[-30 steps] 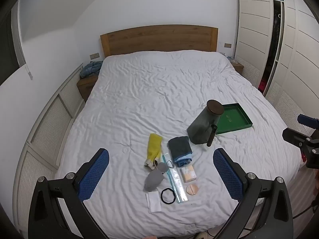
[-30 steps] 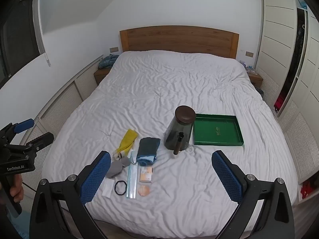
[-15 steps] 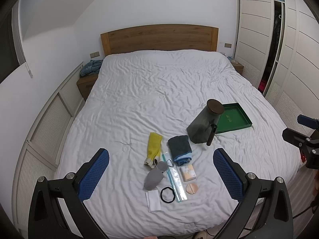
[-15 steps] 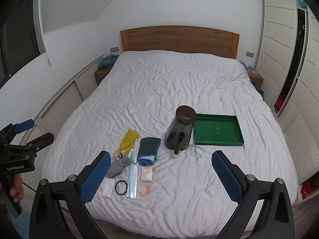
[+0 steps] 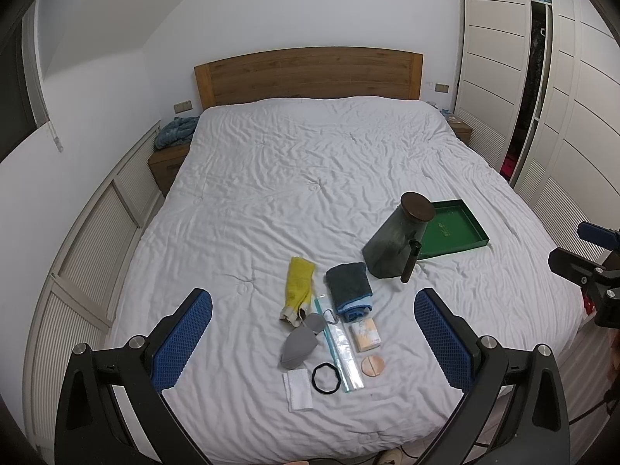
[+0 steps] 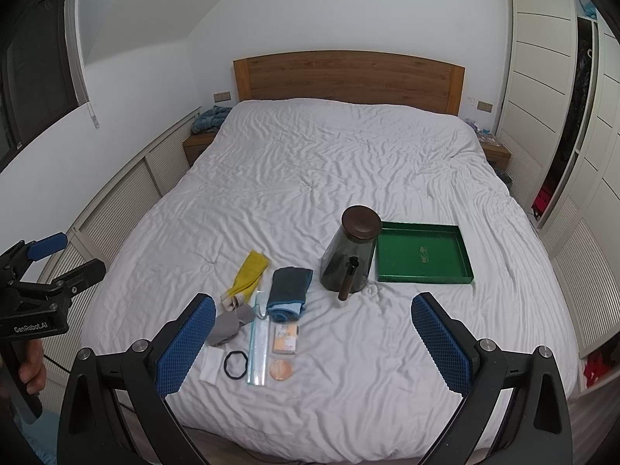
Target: Organize soft objects
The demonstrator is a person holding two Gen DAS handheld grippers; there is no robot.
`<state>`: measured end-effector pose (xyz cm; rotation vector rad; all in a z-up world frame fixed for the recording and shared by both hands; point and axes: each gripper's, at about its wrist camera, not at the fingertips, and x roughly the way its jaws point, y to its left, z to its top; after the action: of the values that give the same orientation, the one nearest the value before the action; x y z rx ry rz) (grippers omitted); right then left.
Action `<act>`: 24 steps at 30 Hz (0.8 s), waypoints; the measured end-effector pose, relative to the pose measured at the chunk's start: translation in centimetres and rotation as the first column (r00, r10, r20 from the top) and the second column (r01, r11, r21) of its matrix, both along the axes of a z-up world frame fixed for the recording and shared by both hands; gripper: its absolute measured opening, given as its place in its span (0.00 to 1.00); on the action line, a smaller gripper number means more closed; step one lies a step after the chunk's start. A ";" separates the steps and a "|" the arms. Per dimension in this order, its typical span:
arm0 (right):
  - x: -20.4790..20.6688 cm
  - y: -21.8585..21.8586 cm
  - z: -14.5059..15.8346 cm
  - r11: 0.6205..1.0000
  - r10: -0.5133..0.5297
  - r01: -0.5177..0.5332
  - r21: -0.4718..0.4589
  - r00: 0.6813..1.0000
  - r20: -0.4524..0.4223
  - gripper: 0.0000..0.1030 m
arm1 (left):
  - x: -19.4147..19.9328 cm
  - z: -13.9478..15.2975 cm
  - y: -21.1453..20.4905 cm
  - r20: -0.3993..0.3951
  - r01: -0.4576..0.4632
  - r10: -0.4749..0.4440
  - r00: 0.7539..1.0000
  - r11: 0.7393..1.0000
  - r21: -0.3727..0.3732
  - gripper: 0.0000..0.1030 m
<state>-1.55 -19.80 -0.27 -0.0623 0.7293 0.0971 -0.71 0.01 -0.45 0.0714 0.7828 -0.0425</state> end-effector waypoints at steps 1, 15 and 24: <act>0.0 0.0 0.0 1.000 0.000 0.000 0.000 1.000 0.000 1.00 | 0.0 0.0 0.0 -0.001 -0.001 0.001 1.000 1.000 0.000 0.99; 0.0 0.0 -0.1 1.000 0.002 -0.002 -0.001 1.000 0.002 1.00 | 0.1 -0.2 0.0 -0.002 -0.001 0.001 1.000 1.000 0.000 0.99; 0.0 0.0 -0.4 1.000 0.003 -0.003 -0.002 1.000 0.002 1.00 | -0.3 -0.6 -0.2 -0.008 -0.002 0.002 1.000 1.000 -0.001 0.99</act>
<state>-1.51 -19.84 -0.63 -0.0650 0.7272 0.0989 -1.01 -0.15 -1.06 0.0696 0.7911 -0.0416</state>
